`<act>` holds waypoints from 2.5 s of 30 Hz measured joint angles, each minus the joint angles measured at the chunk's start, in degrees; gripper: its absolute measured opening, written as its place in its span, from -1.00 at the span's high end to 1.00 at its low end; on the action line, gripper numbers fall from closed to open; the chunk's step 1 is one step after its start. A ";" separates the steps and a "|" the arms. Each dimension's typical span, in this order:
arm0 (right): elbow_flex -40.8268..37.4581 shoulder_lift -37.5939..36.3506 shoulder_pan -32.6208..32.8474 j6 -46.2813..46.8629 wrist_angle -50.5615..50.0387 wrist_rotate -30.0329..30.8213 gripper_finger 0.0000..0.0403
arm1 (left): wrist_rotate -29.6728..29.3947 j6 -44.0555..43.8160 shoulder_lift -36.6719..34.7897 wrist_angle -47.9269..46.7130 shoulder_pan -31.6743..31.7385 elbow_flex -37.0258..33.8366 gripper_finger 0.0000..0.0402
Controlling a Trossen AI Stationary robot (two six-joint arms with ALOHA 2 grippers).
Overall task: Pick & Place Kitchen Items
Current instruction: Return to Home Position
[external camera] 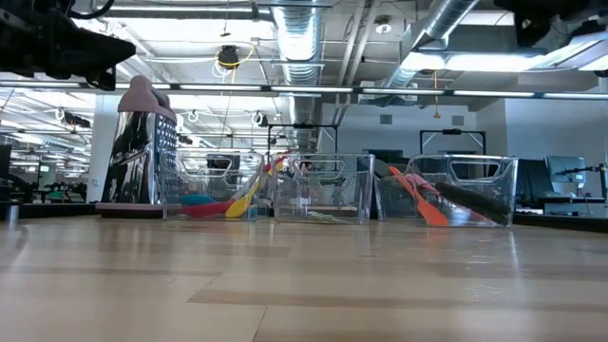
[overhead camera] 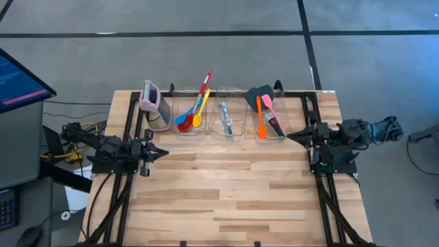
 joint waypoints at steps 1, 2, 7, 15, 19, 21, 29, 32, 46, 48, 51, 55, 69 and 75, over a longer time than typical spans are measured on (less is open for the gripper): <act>-1.14 -1.83 0.00 -0.13 0.28 0.00 0.99 | 0.00 -0.06 0.00 0.02 0.00 0.00 0.99; -2.32 -3.49 0.00 -0.16 1.38 0.00 1.00 | 0.00 -0.08 0.00 0.00 0.00 0.00 0.99; -7.65 -12.28 -0.06 -3.82 7.33 0.06 1.00 | 0.01 -0.65 0.00 -0.03 0.02 0.00 0.99; -10.01 -14.35 -0.15 -7.63 11.22 1.26 0.99 | 0.02 -0.67 0.09 0.00 0.04 0.00 0.99; -11.44 -14.91 -0.09 -3.85 10.43 0.41 0.98 | 0.00 -0.69 -0.02 0.12 0.04 -0.20 0.99; -12.67 -14.89 -0.09 -2.89 9.99 0.24 0.98 | 0.02 -0.71 0.00 0.17 0.04 -0.76 0.99; -18.68 -14.88 -0.07 0.64 10.77 -1.93 0.98 | 0.04 -1.54 0.00 0.60 0.04 -1.53 0.99; -21.10 -14.94 -0.04 0.75 11.00 -2.86 0.98 | 0.04 -1.48 0.00 0.61 0.04 -1.55 0.99; -28.67 -14.76 0.00 -1.27 18.35 -4.68 0.99 | 0.03 -1.43 0.00 0.56 0.04 -1.55 0.99; -28.93 -14.95 0.00 -3.23 18.99 -5.40 0.99 | -0.01 -1.41 0.00 0.54 0.04 -1.55 0.99; -28.95 -14.95 0.00 -4.68 19.01 -5.44 0.99 | -0.88 -1.47 0.00 0.56 0.04 -1.55 0.99; -28.95 -14.80 -0.15 -2.23 18.98 -5.38 0.99 | -1.18 -1.30 0.09 0.63 0.04 -1.55 0.99; -28.95 -14.78 -0.15 -1.21 18.89 -5.25 0.99 | -1.40 -1.21 0.13 1.05 0.04 -1.62 0.99; -28.95 -14.78 -0.15 -1.21 18.87 -5.25 0.99 | -1.36 -1.19 0.13 1.20 0.04 -1.64 0.99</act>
